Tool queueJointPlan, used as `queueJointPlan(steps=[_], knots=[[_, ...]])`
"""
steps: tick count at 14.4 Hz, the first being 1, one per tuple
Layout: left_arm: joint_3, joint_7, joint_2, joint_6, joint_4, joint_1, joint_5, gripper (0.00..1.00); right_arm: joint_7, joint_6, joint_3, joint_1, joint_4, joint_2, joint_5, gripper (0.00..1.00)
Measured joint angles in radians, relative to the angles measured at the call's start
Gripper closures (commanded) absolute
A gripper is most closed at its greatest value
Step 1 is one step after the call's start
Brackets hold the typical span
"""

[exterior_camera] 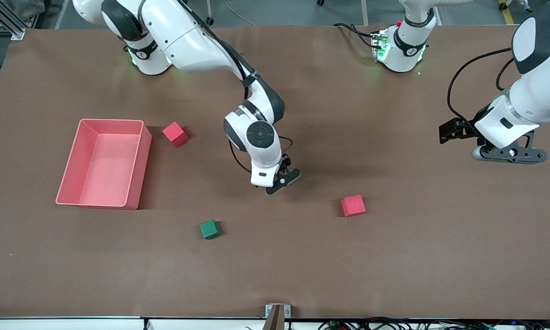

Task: Place and upright button with both arms
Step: 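Place the button upright with the right gripper while the left gripper approaches, then lower the left gripper onto the button and close on its base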

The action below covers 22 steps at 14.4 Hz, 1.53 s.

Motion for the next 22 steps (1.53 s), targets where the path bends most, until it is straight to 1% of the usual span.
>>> queueJointPlan(steps=[2,3,7,9,11,13,16,19,21,22], knots=[[-0.005,-0.035,0.01,0.007,-0.002,-0.014,-0.001,0.0,-0.001,-0.007,-0.007,-0.039,0.011,-0.056,0.0,0.0],[-0.01,-0.065,0.021,0.015,-0.005,-0.032,-0.001,0.0,-0.003,-0.032,-0.008,-0.062,0.014,-0.096,0.0,0.0],[-0.023,-0.168,0.066,0.092,-0.029,-0.123,-0.001,0.0,-0.009,-0.27,-0.025,-0.158,0.025,-0.306,-0.001,0.0],[-0.033,-0.197,0.08,0.129,-0.046,-0.155,-0.001,0.0,-0.015,-0.379,-0.037,-0.231,0.026,-0.407,-0.004,0.0],[-0.051,-0.241,0.093,0.179,-0.069,-0.189,-0.003,0.0,-0.045,-0.476,-0.046,-0.328,0.025,-0.491,-0.004,0.0],[-0.071,-0.32,0.116,0.254,-0.088,-0.237,-0.007,0.0,-0.066,-0.582,-0.049,-0.425,0.023,-0.553,-0.004,0.0],[-0.081,-0.448,0.181,0.385,-0.091,-0.335,-0.007,0.0,-0.074,-0.7,-0.049,-0.528,0.02,-0.62,-0.004,0.0],[-0.081,-0.543,0.272,0.463,-0.061,-0.411,-0.007,0.0,-0.074,-0.789,-0.049,-0.612,0.01,-0.687,-0.004,0.0],[-0.081,-0.574,0.342,0.481,-0.01,-0.44,-0.007,0.0,-0.074,-0.8,-0.049,-0.657,-0.036,-0.741,-0.004,0.0],[-0.081,-0.594,0.375,0.491,0.018,-0.456,-0.007,0.0,-0.074,-0.785,-0.049,-0.676,-0.078,-0.774,-0.004,0.0]])
